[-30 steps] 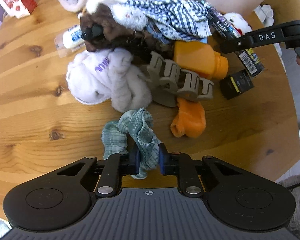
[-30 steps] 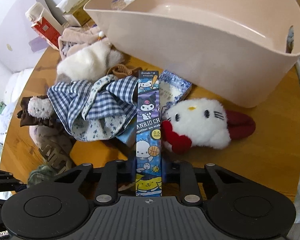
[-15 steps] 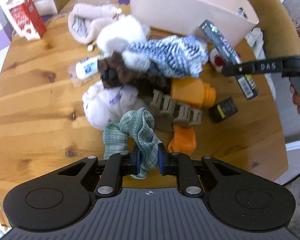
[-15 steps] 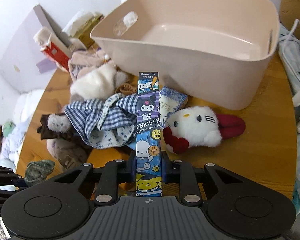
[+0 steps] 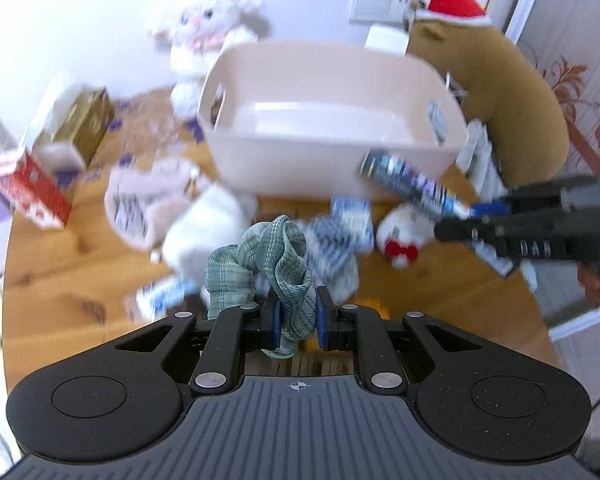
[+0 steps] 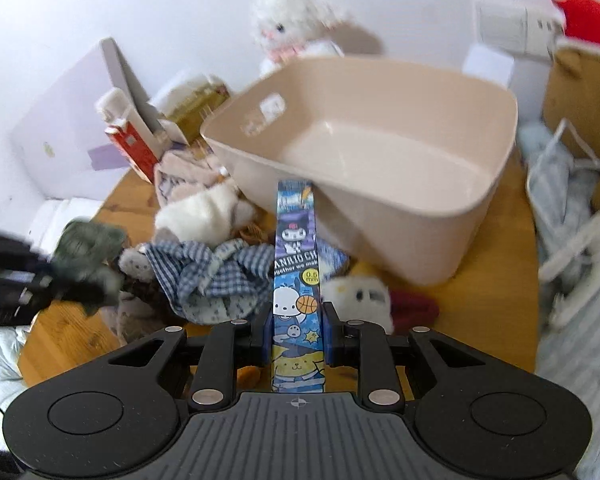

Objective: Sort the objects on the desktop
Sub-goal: 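Lift scrunchie with left tool while right tool carries pencil box over basket, then open left tool dropping scrunchie into basket while right tool releases pencil box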

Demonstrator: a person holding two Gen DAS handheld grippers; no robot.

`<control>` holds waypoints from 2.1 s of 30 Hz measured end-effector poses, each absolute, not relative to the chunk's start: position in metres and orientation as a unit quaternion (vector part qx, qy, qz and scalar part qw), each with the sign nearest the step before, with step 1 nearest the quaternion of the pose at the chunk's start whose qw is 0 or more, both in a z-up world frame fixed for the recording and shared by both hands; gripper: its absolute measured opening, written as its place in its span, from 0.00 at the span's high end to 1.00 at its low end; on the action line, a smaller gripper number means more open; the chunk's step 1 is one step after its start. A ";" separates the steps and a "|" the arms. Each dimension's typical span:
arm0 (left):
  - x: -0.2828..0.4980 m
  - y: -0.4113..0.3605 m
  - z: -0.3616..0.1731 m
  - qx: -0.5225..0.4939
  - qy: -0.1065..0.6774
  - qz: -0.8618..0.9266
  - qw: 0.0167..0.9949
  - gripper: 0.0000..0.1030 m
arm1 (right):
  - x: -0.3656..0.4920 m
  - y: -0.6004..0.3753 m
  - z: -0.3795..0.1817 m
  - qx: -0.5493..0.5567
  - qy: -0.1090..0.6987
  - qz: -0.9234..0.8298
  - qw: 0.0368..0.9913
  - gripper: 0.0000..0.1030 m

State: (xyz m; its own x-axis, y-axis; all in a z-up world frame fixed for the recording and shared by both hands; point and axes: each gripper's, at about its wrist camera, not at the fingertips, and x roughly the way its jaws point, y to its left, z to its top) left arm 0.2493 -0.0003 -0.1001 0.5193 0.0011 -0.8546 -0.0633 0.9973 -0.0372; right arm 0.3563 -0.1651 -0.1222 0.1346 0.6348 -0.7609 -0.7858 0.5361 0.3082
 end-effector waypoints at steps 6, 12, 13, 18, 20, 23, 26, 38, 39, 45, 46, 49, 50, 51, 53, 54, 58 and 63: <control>0.267 -0.001 -0.081 -0.039 0.466 0.010 0.884 0.84 | 0.356 -0.170 -0.102 -0.055 0.444 0.485 0.751 0.79; 0.279 0.000 -0.073 -0.032 0.455 0.005 0.890 0.84 | 0.356 -0.174 -0.080 -0.041 0.419 0.493 0.762 0.79; 0.282 0.001 -0.072 -0.031 0.454 0.005 0.891 0.84 | 0.358 -0.175 -0.077 -0.041 0.415 0.491 0.765 0.79; 0.305 -0.002 -0.061 -0.005 0.433 0.004 0.901 0.84 | 0.378 -0.176 -0.067 -0.043 0.400 0.472 0.784 0.79; 0.317 -0.005 -0.055 0.011 0.423 0.002 0.906 0.84 | 0.390 -0.176 -0.066 -0.034 0.398 0.462 0.792 0.79; 0.338 -0.007 -0.051 0.026 0.415 -0.003 0.909 0.84 | 0.410 -0.179 -0.068 -0.008 0.407 0.443 0.799 0.79; 0.362 -0.006 -0.055 0.030 0.421 -0.004 0.907 0.84 | 0.429 -0.181 -0.070 0.009 0.407 0.423 0.810 0.79; 0.453 0.007 -0.103 -0.034 0.473 -0.009 0.881 0.84 | 0.482 -0.163 -0.097 0.037 0.437 0.359 0.824 0.79; 0.457 0.004 -0.107 -0.026 0.477 -0.009 0.878 0.84 | 0.484 -0.160 -0.101 0.035 0.443 0.354 0.823 0.79; 0.474 -0.004 -0.133 0.010 0.497 -0.010 0.868 0.84 | 0.498 -0.145 -0.123 0.010 0.476 0.322 0.818 0.79; 0.475 -0.004 -0.138 0.016 0.500 -0.012 0.866 0.84 | 0.499 -0.142 -0.125 0.005 0.480 0.318 0.817 0.79; 0.479 -0.005 -0.152 0.032 0.515 -0.012 0.856 0.84 | 0.501 -0.136 -0.131 -0.002 0.486 0.314 0.816 0.79; 0.480 -0.005 -0.156 0.033 0.520 -0.012 0.853 0.84 | 0.500 -0.134 -0.132 -0.003 0.486 0.311 0.817 0.79; 0.480 -0.004 -0.158 0.032 0.525 -0.013 0.851 0.84 | 0.500 -0.133 -0.132 -0.005 0.486 0.309 0.817 0.79; 0.481 -0.002 -0.163 0.032 0.532 -0.019 0.846 0.83 | 0.498 -0.131 -0.133 -0.006 0.487 0.305 0.819 0.79; 0.481 -0.002 -0.165 0.035 0.535 -0.021 0.844 0.83 | 0.498 -0.130 -0.132 -0.008 0.487 0.302 0.820 0.79; 0.481 0.002 -0.169 0.041 0.535 -0.003 0.844 0.75 | 0.496 -0.127 -0.133 -0.023 0.483 0.295 0.824 0.78; 0.475 0.010 -0.160 0.021 0.523 -0.006 0.852 0.39 | 0.485 -0.129 -0.131 -0.031 0.477 0.299 0.826 0.53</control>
State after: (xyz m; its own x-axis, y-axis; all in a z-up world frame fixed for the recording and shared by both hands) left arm 0.4750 0.0104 -0.1602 0.4536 0.0106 -0.8912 0.0325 0.9991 0.0284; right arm 0.4848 -0.1292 -0.1310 0.3664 0.4650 -0.8059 -0.5233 0.8192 0.2347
